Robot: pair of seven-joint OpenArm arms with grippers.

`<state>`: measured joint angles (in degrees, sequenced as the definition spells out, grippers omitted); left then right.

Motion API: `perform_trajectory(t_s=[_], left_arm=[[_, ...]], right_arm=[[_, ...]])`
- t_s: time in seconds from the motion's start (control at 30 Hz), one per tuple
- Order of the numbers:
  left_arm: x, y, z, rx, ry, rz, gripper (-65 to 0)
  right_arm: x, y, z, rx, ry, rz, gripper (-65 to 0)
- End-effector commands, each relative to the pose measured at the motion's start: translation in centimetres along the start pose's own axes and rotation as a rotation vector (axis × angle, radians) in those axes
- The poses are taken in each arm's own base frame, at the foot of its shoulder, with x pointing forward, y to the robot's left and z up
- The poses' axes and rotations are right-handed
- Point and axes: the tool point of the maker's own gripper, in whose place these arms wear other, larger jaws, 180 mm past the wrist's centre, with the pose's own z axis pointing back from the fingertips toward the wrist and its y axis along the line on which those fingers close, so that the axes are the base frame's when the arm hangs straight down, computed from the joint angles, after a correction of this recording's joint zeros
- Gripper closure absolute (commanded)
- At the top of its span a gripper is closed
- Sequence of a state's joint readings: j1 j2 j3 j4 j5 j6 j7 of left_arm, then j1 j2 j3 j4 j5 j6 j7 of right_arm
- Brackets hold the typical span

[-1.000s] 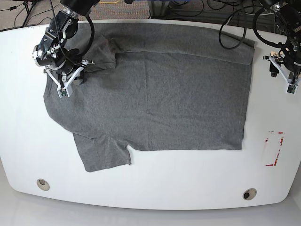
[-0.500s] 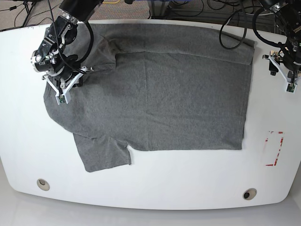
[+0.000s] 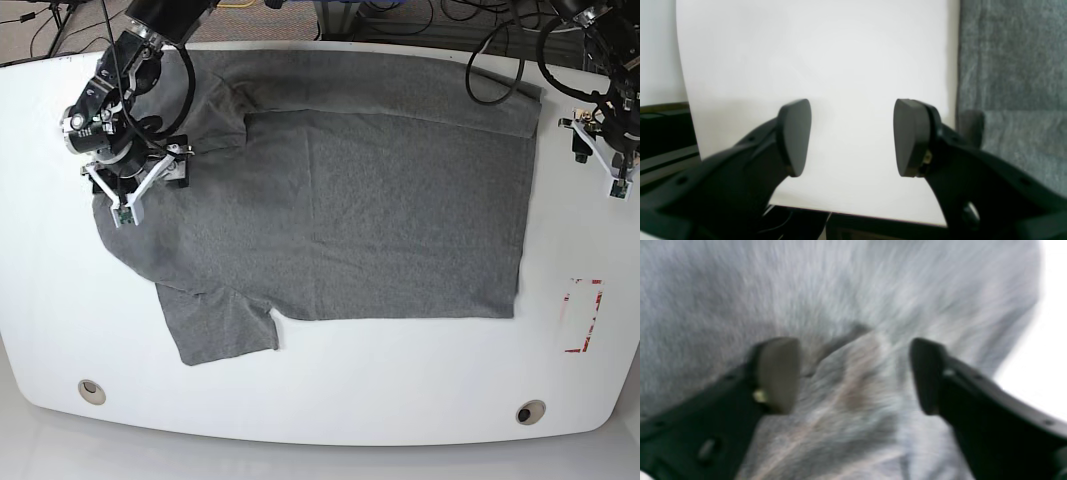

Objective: Layout the t-shirt on the table in an organized manner, then fold the t-shirt properly
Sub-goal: 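Move both grippers to the shirt's hem corners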

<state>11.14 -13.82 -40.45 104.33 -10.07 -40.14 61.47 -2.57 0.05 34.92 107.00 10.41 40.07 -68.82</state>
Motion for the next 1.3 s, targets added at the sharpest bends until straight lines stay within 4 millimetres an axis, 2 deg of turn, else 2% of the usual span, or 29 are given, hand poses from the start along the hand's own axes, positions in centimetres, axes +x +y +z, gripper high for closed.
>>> perform_trajectory(t_s=[0.0, 0.17, 0.2, 0.3, 0.43, 0.6, 0.73, 0.8, 1.03, 1.27], left_arm=[[3.3, 1.3, 0.8, 0.037, -0.097, -0.007, -36.5], [6.9, 2.2, 1.1, 0.059, -0.185, 0.015, -36.5], [8.3, 2.6, 1.3, 0.065, -0.218, 0.025, -36.5], [10.4, 3.2, 1.7, 0.078, -0.272, 0.038, -36.5], [13.9, 2.9, 2.2, 0.071, -0.344, 0.017, -36.5], [17.9, 2.0, 2.8, 0.052, -0.421, -0.01, -36.5], [20.1, 1.6, 2.5, 0.029, -0.449, 0.018, -36.5], [21.0, 1.5, 2.3, 0.017, -0.457, 0.024, -36.5], [22.1, 1.0, 2.3, 0.002, -0.47, 0.012, -36.5], [21.3, 0.4, 1.8, -0.009, -0.448, -0.003, -36.5]], right_arm=[[3.6, -1.7, 1.6, -0.058, -0.102, 0.041, -52.8], [5.6, -4.5, 1.7, -0.11, -0.11, 0.067, -51.4], [6.2, -5.2, 1.3, -0.12, -0.105, 0.064, -50.9], [7.3, -6.6, 0.7, -0.14, -0.096, 0.058, -50.9], [9.4, -8.1, -0.4, -0.144, -0.122, 0.042, -50.9], [11.5, -9.5, -2.7, -0.117, -0.146, 0.006, -50.9], [12.7, -9.4, -5.0, -0.065, -0.167, -0.033, -50.9], [13.5, -9.6, -6.0, -0.046, -0.188, -0.049, -50.9], [15.0, -10.1, -8.6, 0.011, -0.255, -0.105, -50.9], [15.0, -11.0, -10.1, 0.059, -0.321, -0.187, -50.9]])
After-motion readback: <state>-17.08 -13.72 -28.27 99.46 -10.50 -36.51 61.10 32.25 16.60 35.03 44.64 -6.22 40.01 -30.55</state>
